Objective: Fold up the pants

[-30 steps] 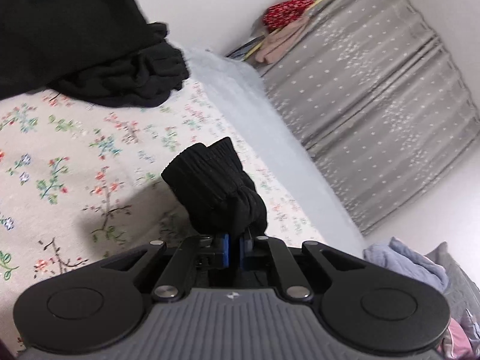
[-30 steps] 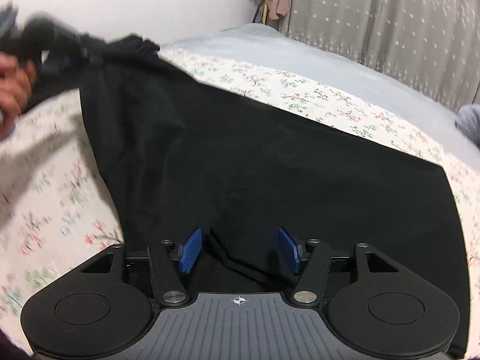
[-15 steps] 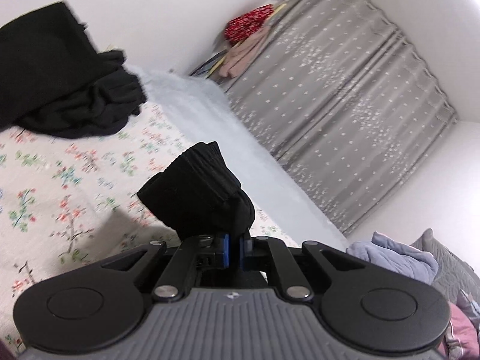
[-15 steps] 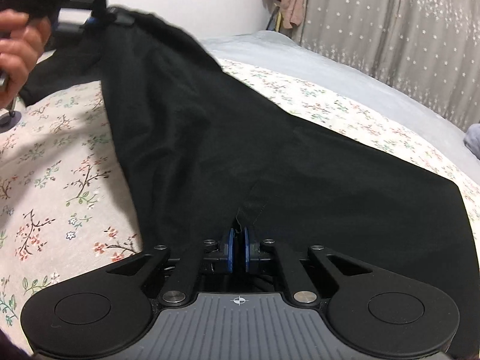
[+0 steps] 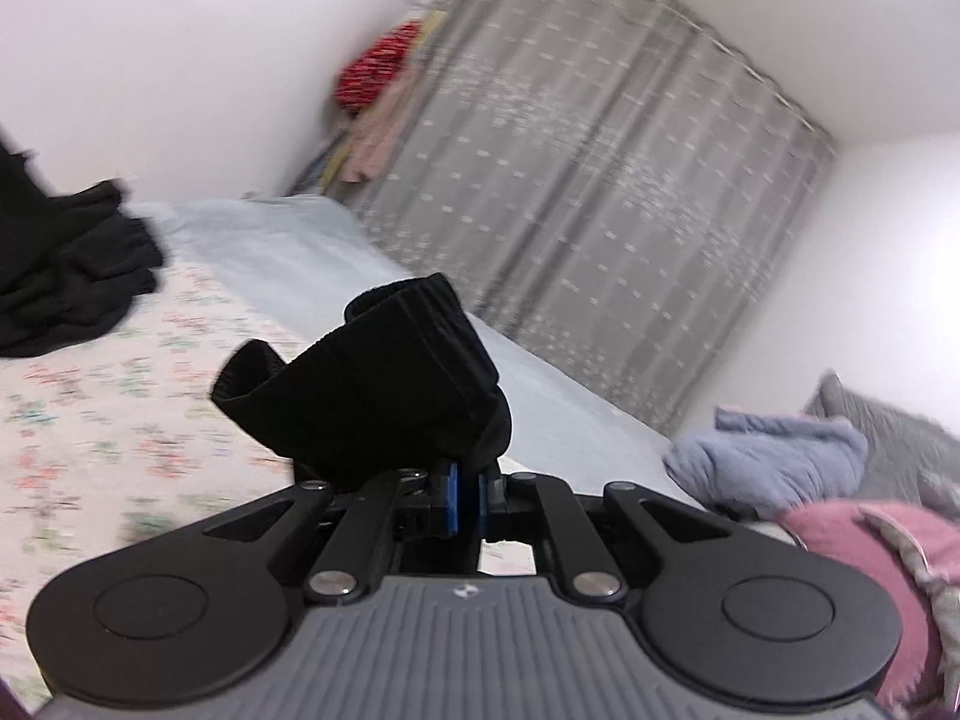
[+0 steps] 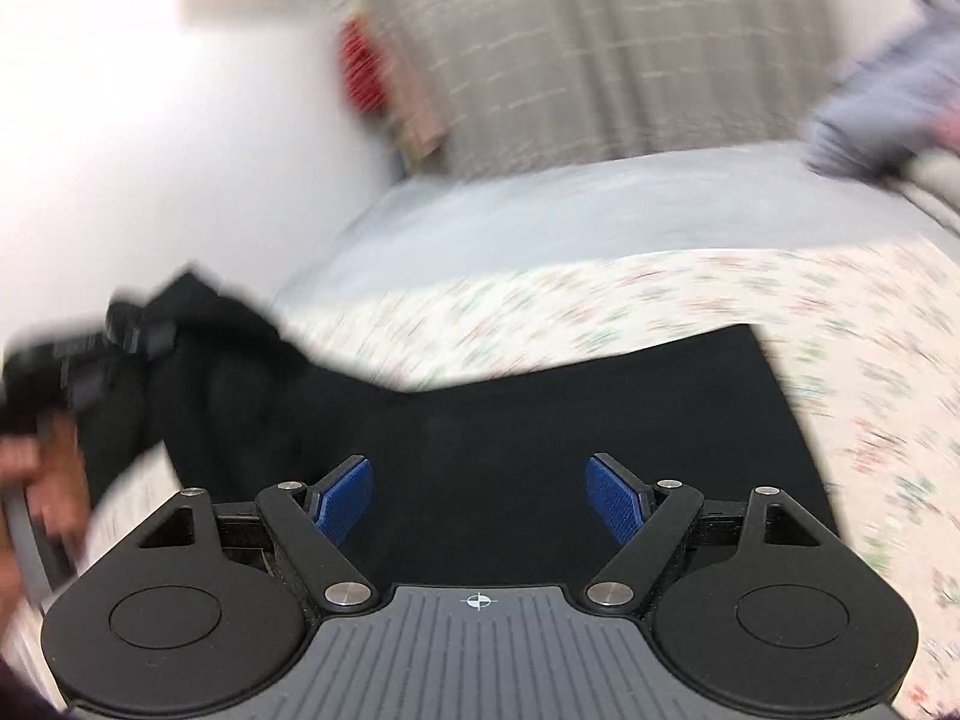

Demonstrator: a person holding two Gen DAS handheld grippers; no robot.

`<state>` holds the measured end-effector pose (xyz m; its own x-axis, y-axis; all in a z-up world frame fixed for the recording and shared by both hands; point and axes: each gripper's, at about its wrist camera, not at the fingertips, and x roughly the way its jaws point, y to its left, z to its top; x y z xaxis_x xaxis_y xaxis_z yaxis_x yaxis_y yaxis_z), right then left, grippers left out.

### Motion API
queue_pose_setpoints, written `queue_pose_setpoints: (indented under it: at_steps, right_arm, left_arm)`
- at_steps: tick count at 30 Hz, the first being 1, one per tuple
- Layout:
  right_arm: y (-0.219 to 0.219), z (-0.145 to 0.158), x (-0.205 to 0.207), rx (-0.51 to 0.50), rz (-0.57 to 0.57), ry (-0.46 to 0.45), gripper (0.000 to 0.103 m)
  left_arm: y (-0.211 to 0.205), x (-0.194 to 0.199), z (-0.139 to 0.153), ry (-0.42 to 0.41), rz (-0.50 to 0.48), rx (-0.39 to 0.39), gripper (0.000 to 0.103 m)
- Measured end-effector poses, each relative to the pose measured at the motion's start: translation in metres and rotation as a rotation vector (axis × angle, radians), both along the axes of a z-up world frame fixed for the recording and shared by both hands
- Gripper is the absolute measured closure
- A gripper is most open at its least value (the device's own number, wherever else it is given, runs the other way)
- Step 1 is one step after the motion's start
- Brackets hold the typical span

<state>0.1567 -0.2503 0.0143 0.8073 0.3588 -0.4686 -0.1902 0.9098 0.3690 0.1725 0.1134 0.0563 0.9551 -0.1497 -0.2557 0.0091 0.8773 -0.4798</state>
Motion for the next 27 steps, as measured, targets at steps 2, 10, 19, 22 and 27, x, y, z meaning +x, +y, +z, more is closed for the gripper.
queue_pose_setpoints:
  at_steps: [2,10,19,22,27]
  right_arm:
    - [-0.03,0.002,-0.002,0.078,-0.063,0.005,0.023]
    - [-0.11,0.007,-0.014,0.223,-0.226,-0.01,0.022]
    - [-0.149,-0.031,-0.002,0.316,-0.349,0.107,0.021]
    - [-0.149,-0.033,0.005,0.322,-0.328,0.121,0.02]
    - [-0.139,-0.038,0.022,0.37,-0.274,0.134,0.018]
  left_arm:
    - [-0.039,0.006,0.007,-0.014,-0.049,0.048,0.079]
    - [-0.215,0.026,-0.018,0.008,-0.218,0.265,0.079]
    - [-0.3,0.032,-0.099,0.205,-0.398,0.333,0.066]
    - [-0.276,0.029,-0.091,0.22,-0.444,0.26,0.05]
    - [-0.255,0.015,-0.072,0.149,-0.535,0.217,0.014]
